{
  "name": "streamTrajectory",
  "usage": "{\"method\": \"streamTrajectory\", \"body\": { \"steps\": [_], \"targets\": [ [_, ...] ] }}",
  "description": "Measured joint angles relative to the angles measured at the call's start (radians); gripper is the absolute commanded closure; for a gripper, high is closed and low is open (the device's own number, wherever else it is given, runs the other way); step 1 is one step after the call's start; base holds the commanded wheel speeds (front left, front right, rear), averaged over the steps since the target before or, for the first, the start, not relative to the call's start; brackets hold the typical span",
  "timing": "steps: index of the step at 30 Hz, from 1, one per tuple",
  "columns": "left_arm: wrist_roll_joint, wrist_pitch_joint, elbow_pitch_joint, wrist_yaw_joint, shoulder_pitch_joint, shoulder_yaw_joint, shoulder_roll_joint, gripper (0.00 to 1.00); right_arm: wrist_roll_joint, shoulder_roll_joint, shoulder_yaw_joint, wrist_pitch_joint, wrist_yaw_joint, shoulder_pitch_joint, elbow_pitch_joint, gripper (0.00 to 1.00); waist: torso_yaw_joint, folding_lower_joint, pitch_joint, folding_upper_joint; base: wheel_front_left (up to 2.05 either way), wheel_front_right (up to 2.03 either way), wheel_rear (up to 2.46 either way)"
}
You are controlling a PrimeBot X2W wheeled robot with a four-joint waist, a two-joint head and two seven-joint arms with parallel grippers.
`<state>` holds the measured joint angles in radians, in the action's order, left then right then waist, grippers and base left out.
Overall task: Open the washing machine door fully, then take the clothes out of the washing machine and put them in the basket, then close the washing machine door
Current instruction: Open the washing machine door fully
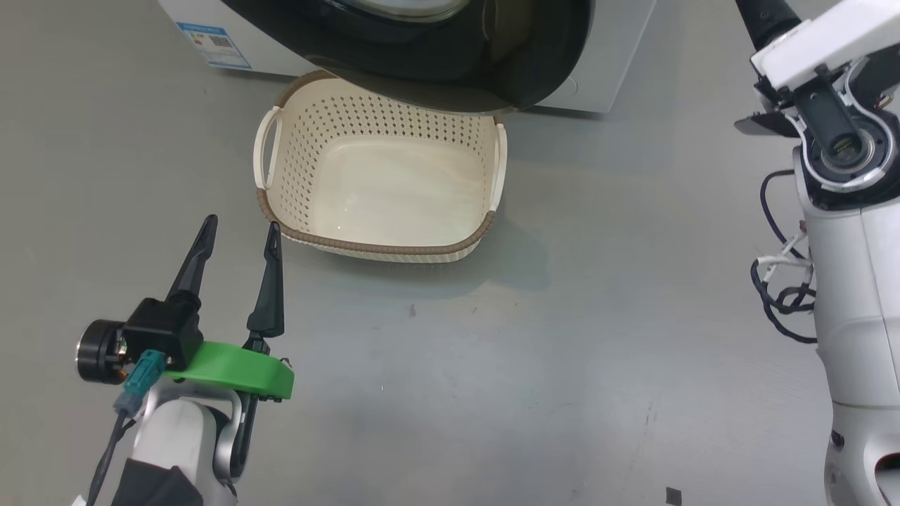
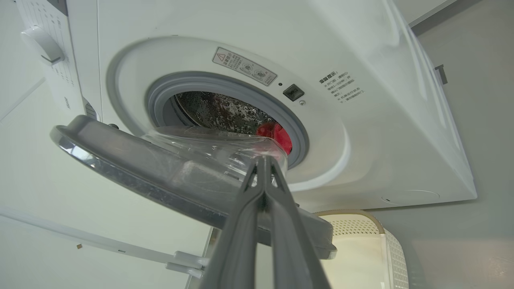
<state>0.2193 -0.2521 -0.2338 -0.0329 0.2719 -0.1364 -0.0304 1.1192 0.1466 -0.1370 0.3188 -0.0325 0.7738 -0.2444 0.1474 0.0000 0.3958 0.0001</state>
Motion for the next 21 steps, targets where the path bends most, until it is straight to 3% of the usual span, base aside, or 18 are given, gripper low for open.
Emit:
{"method": "streamTrajectory", "body": {
  "steps": [11, 21],
  "targets": [
    [0.019, 0.0, 0.001, 0.0, 0.033, -0.026, 0.002, 0.0, 0.088, -0.019, 0.008, 0.151, 0.086, 0.149, -0.054, 1.0, 0.049, 0.0, 0.058, 0.0, 0.0, 0.0, 0.0],
    [0.037, 0.0, -0.009, 0.002, 0.047, -0.031, 0.003, 0.0, 0.135, -0.025, 0.005, 0.249, 0.124, 0.192, -0.144, 1.0, 0.084, 0.0, 0.073, 0.0, 0.0, 0.0, 0.0]
  ]
}}
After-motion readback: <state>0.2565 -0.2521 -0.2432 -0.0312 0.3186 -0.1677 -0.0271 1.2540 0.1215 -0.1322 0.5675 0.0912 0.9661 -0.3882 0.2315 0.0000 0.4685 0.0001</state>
